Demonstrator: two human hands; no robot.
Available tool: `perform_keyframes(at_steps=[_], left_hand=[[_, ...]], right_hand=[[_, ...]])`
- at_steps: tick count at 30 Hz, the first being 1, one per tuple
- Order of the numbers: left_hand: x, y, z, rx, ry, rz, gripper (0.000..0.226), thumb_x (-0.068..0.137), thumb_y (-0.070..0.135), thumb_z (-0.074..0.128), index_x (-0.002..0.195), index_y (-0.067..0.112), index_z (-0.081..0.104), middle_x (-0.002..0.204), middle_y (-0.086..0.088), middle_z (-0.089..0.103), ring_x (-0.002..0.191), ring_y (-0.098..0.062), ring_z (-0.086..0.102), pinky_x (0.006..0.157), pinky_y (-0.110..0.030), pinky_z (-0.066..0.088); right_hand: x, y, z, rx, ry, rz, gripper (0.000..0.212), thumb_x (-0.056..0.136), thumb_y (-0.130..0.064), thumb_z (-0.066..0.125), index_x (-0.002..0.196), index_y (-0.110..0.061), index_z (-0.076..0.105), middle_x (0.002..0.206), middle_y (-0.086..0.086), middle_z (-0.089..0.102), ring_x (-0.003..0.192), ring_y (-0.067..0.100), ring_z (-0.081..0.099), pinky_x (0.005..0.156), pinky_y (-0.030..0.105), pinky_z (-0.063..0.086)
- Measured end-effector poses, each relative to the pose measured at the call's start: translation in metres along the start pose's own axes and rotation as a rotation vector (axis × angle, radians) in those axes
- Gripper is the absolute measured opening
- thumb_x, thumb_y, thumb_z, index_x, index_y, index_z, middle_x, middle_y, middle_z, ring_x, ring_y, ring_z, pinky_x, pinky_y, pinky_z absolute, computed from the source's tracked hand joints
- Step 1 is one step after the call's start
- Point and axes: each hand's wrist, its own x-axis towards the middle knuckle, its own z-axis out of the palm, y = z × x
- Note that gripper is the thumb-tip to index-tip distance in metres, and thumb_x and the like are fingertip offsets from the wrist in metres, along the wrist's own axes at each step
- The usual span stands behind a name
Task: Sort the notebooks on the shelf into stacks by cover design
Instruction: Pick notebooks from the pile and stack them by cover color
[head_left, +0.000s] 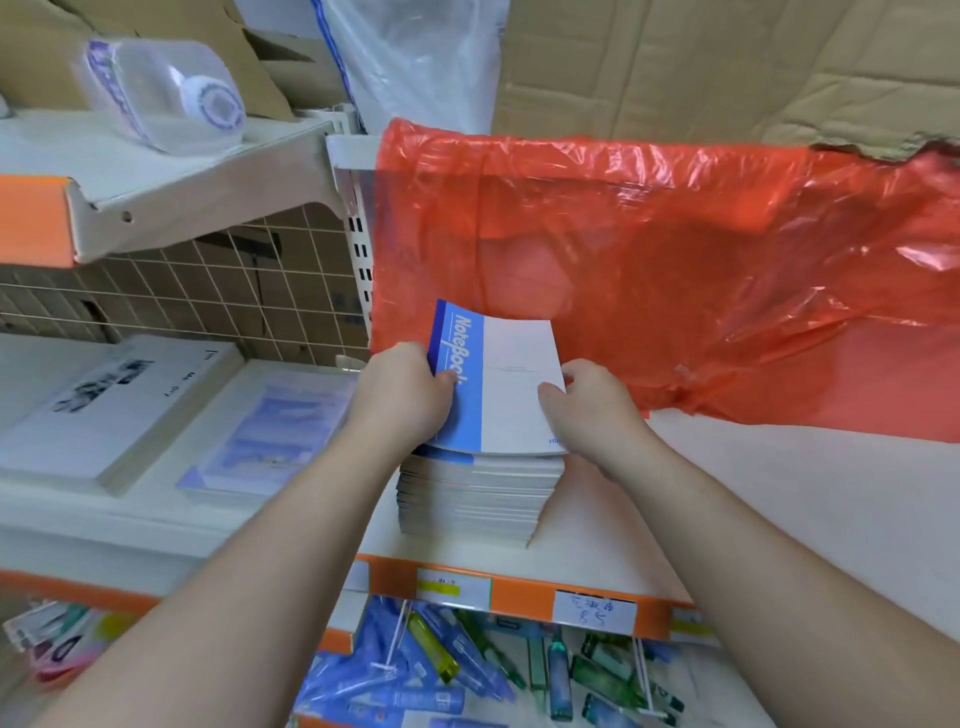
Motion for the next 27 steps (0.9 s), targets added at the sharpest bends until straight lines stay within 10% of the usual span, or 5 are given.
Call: perform_keyframes(at_steps=[9,27], left_hand=[[0.005,-0.014,0.013,0.057,-0.010,0.073,0.027,0.093,0.039,0.056,0.087,0.013,0.054,0.103,-0.014,0.060,0.095,-0.037,0.058,0.077,-0.039,0.048],[0.001,-0.017,0.016,0.051,0.002,0.075,0.027,0.096,0.037,0.055,0.091,0.011,0.058,0.108,-0.015,0.055,0.099,-0.037,0.056,0.072,-0.035,0.037]], right_hand=[[0.000,0.002,0.013,-0.098,0.027,0.009,0.025,0.088,-0.029,0.047,0.098,-0.013,0.063,0.094,0.005,0.068,0.090,0.029,0.062,0.077,0.038,0.052],[0.003,0.014,0.024,-0.179,0.049,0.002,0.028,0.089,-0.034,0.044,0.096,-0.016,0.064,0.093,0.007,0.065,0.093,0.026,0.057,0.065,0.030,0.036]])
